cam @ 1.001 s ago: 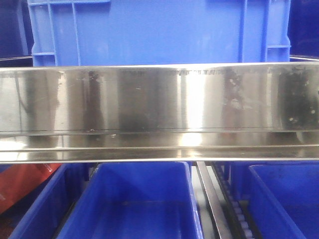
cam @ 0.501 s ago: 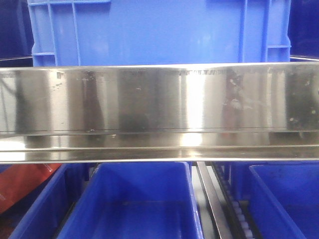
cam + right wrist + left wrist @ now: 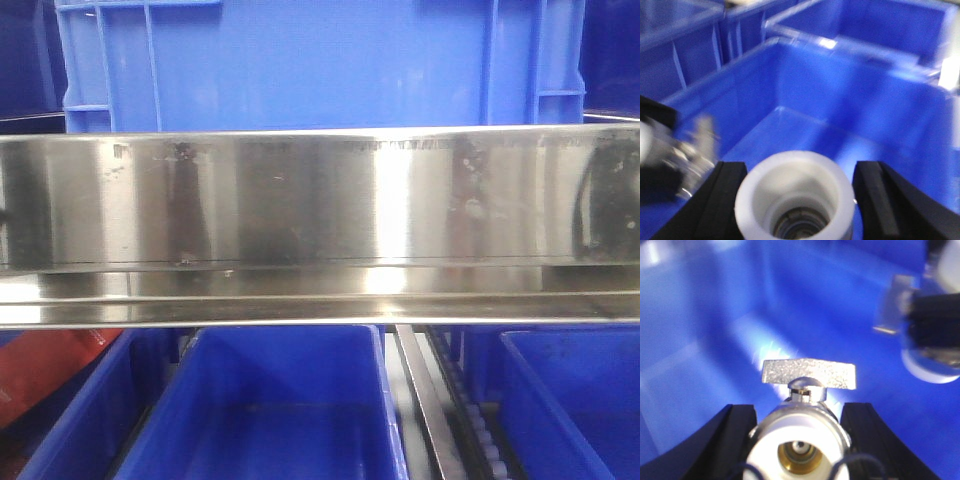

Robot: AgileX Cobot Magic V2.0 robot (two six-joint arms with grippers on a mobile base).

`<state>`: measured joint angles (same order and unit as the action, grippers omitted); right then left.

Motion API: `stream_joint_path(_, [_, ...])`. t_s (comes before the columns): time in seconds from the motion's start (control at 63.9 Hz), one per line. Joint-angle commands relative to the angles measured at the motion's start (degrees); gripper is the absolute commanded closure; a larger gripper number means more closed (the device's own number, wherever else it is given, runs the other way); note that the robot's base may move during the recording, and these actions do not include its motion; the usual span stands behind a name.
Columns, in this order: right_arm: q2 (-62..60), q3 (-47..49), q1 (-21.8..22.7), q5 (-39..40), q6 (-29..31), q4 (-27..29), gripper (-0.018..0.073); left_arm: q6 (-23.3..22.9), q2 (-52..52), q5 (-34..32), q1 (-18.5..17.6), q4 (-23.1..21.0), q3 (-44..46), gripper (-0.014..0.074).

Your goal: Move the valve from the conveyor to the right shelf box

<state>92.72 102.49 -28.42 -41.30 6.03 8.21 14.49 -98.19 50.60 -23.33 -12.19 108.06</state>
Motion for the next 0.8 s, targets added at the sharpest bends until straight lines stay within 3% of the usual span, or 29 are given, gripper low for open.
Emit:
stream_joint_path(0.0, [1.49,1.06,-0.08,4.35,0.11,-0.23,0.0712,-0.04,-1.25,-2.13,-0.35,0.42,0.89,0.0707])
stream_joint_path(0.25, [6.53,1.06,-0.08,1.63,0.11,-0.23,0.0707,-0.04,-4.62,-0.09,-0.35,1.19,0.89,0.0707])
stream_joint_path(0.36, [7.64,1.06,-0.08,0.13,0.11,-0.23,0.0624,-0.04,-5.55,1.89,-0.35,1.72,0.89,0.0677])
stream_joint_path(0.469, [7.89,1.06,-0.08,-0.90,0.11,-0.23,0.0438,-0.04,-6.25,4.62,-0.35,2.06,0.89,0.0537])
stream_joint_path(0.563, [7.70,1.06,-0.08,-1.16,0.11,-0.23,0.0214,-0.04,-6.39,5.77,-0.35,2.44,0.89,0.0349])
stream_joint_path(0.673, [7.55,1.06,-0.08,-1.95,0.11,-0.23,0.0019,-0.04,-6.39,5.88,-0.35,2.44,0.89,0.0148])
stream_joint_path(0.704, [7.43,1.06,-0.08,-2.24,0.11,-0.23,-0.0018,-0.04,-6.39,5.72,-0.35,2.44,0.89,0.0104])
stream_joint_path(0.782, [7.42,1.80,-0.08,-3.51,0.11,-0.23,-0.0009,-0.04,-6.39,5.86,-0.35,2.44,1.24,0.0017])
